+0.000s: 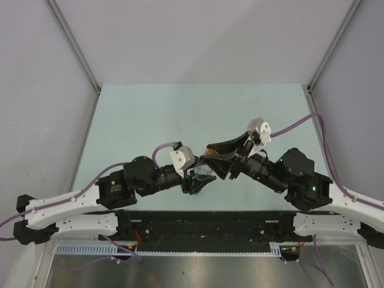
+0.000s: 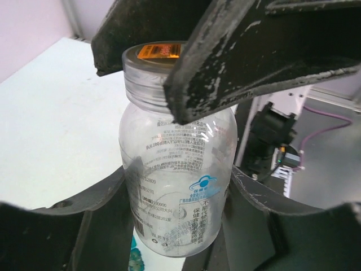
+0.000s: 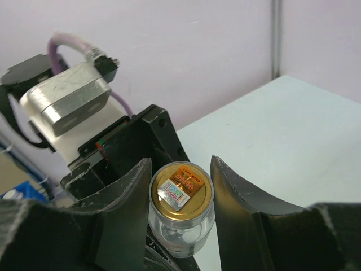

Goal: Sort the pills into containers

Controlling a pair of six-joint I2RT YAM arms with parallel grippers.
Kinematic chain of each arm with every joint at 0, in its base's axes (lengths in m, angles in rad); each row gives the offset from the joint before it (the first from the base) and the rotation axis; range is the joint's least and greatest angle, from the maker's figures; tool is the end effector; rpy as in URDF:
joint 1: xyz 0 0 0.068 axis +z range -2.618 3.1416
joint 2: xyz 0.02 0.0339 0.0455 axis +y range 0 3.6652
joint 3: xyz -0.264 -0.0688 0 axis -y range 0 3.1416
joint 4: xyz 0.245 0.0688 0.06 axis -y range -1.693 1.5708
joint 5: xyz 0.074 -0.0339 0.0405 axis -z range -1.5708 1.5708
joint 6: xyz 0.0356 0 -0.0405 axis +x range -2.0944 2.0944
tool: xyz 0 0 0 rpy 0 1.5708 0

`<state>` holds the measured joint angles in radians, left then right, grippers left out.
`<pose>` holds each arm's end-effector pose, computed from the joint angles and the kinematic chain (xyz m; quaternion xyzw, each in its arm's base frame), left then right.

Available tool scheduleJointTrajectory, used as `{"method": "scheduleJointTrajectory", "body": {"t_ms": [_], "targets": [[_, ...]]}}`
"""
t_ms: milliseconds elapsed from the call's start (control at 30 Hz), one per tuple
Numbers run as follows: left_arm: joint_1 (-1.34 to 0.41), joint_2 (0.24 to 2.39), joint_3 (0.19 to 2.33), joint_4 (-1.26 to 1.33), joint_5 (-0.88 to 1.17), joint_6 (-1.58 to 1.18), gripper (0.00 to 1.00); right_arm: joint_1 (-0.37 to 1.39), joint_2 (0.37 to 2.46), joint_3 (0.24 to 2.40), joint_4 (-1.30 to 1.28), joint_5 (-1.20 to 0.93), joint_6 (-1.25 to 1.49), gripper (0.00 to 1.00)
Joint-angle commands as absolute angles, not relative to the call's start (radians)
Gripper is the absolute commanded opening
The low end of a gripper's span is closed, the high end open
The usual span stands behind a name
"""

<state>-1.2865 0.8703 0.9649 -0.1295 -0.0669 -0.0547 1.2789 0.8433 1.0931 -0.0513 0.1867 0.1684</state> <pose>0.0577 -0.1889 0.3944 0.3964 0.6003 -0.4126 0.5589 0.0564 0.1646 0.4509 -0.2712 0.5741 0.4658 0.6164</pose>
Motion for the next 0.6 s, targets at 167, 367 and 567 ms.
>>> {"method": "scheduleJointTrajectory", "body": {"t_ms": [167,367,567], "targets": [[-1.276,0.907,0.971,-0.066,-0.359,-0.005,0.0,1.299,0.836,1.094,-0.057,0.413,0.236,0.13],[-1.276,0.89,0.954,-0.067,-0.261,-0.005,0.0,1.301,0.778,1.094,-0.048,0.35,0.229,0.63],[-1.276,0.877,0.93,-0.072,-0.212,-0.003,0.0,1.293,0.759,1.155,-0.153,0.362,0.279,0.75]]}}
